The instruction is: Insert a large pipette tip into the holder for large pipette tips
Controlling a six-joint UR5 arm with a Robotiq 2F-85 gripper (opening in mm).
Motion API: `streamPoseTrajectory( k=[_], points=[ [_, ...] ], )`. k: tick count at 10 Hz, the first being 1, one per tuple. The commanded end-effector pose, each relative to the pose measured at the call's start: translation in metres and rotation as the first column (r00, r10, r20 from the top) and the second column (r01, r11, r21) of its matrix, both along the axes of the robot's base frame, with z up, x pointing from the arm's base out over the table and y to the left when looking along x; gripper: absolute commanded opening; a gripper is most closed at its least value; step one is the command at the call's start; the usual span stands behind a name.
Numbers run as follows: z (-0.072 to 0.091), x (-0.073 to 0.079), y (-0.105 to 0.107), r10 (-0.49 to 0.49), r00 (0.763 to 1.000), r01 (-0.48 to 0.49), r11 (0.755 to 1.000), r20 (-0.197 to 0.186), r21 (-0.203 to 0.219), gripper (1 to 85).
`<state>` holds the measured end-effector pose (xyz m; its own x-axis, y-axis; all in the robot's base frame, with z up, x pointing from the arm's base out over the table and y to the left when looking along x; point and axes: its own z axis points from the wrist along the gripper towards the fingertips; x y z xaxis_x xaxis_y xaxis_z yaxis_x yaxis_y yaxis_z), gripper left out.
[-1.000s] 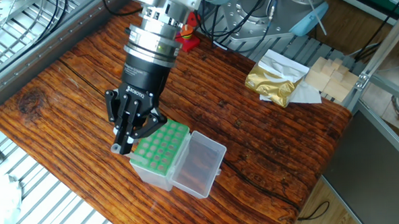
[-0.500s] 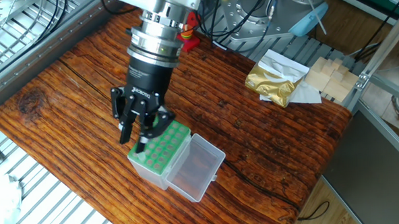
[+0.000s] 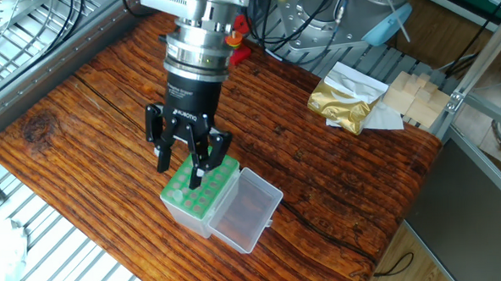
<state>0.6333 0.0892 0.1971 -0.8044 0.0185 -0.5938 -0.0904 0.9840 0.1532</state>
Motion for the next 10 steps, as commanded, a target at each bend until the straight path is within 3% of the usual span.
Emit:
streamPoseTrajectory(
  k=[1, 3, 5, 6, 9, 10],
  points=[
    [0.011, -0.014, -0.011, 0.019, 0.997, -0.022, 0.999, -0.071, -0.045, 57.3],
    [0.018, -0.012, -0.026, 0.035, 0.993, -0.049, 0.99, -0.111, -0.129, 53.0],
    [0.023, -0.008, -0.074, 0.067, 0.983, -0.12, 0.939, -0.169, -0.322, 43.3],
    [0.028, -0.001, -0.093, 0.093, 0.98, -0.156, 0.906, -0.173, -0.393, 43.3],
    [0.032, 0.007, -0.103, 0.098, 0.976, -0.171, 0.897, -0.193, -0.409, 43.7],
    [0.028, 0.004, -0.106, 0.117, 0.967, -0.204, 0.888, -0.228, -0.412, 42.7]
  ],
)
